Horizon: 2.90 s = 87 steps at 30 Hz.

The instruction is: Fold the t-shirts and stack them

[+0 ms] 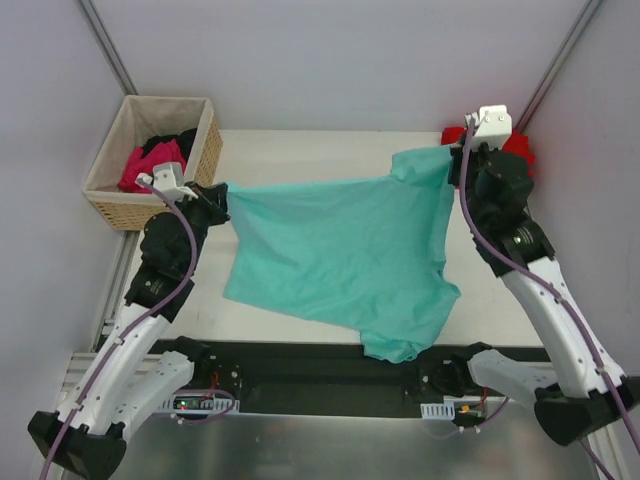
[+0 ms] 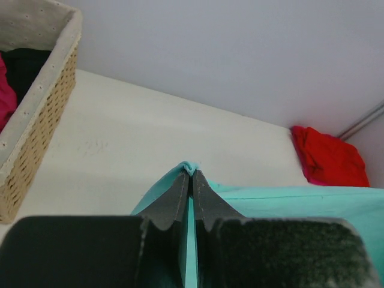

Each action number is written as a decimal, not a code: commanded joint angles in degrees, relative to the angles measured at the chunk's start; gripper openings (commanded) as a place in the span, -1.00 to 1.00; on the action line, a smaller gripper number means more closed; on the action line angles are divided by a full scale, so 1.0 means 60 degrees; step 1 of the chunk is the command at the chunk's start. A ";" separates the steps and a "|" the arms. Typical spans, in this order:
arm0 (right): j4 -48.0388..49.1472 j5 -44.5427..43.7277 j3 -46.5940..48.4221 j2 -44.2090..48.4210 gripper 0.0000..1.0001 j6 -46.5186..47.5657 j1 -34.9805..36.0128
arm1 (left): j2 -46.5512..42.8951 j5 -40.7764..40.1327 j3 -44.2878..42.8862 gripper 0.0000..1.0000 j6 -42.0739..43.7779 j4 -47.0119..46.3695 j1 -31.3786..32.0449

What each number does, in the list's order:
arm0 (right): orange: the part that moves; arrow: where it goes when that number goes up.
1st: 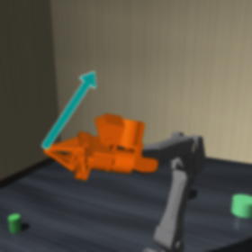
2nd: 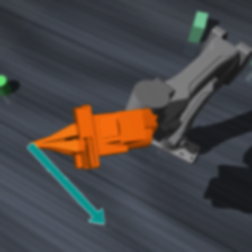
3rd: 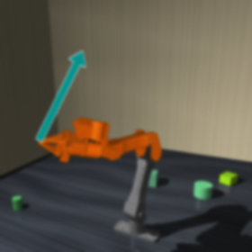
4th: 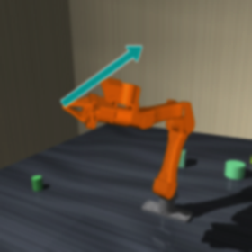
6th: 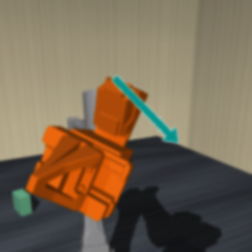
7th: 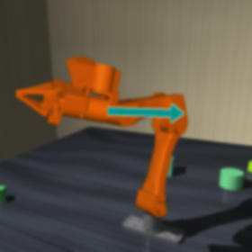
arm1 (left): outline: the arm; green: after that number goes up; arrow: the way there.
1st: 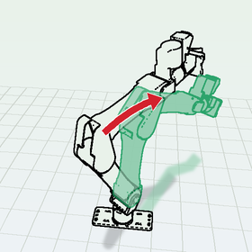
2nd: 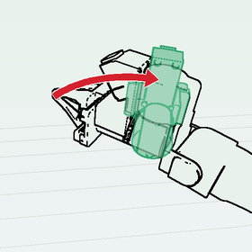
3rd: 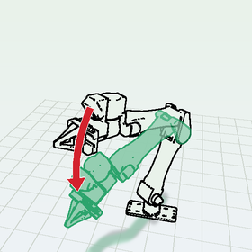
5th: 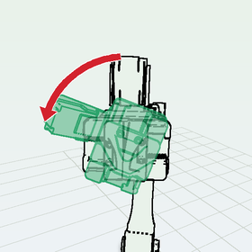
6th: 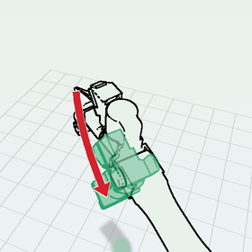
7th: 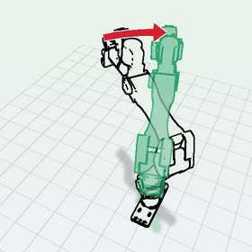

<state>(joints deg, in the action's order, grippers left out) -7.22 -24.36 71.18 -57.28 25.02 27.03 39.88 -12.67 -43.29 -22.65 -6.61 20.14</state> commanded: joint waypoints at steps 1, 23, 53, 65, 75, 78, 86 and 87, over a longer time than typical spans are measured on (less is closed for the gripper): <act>0.0910 0.1610 0.0777 -0.1759 -0.99 -0.1984 -0.1512 | 0.1188 -0.0993 -0.0285 -1.00 0.0611 -0.1986 -0.0105; -0.0011 0.2771 0.7939 -1.1911 -0.99 -0.2309 -0.2849 | 1.1967 -0.0614 -0.5160 -1.00 0.0597 -0.4026 -0.1848; -0.3173 0.1833 0.2217 -0.7623 0.93 -0.4636 -0.0550 | 0.9732 0.1437 -0.3583 0.98 -0.1278 0.2024 -0.1233; -0.3893 0.1615 -0.0919 -0.5601 0.93 -0.5633 0.0226 | 0.6803 0.0867 0.0035 0.98 -0.2157 0.2596 -0.0779; -0.3718 0.1701 -0.0965 -0.6318 0.93 -0.5942 0.0432 | 0.7019 0.0763 -0.0402 0.98 -0.2025 0.2816 -0.0750; -0.3630 0.1862 -0.0891 -0.6625 0.93 -0.5942 0.0432 | 0.7399 0.0734 -0.0680 0.98 -0.2025 0.2816 -0.0647; -0.3454 0.2023 -0.0790 -0.7416 0.93 -0.5971 0.0286 | 0.8426 0.0588 -0.1163 0.98 -0.1937 0.2830 -0.0486; -0.3425 0.2154 -0.0745 -0.7504 0.93 -0.5971 0.0257 | 0.8586 0.0573 -0.1237 0.98 -0.1908 0.2845 -0.0486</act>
<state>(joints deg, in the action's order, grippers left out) -28.49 -12.71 64.93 -100.44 -9.78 29.36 88.99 -7.29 -47.55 -33.91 9.80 16.93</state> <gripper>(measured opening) 0.966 0.992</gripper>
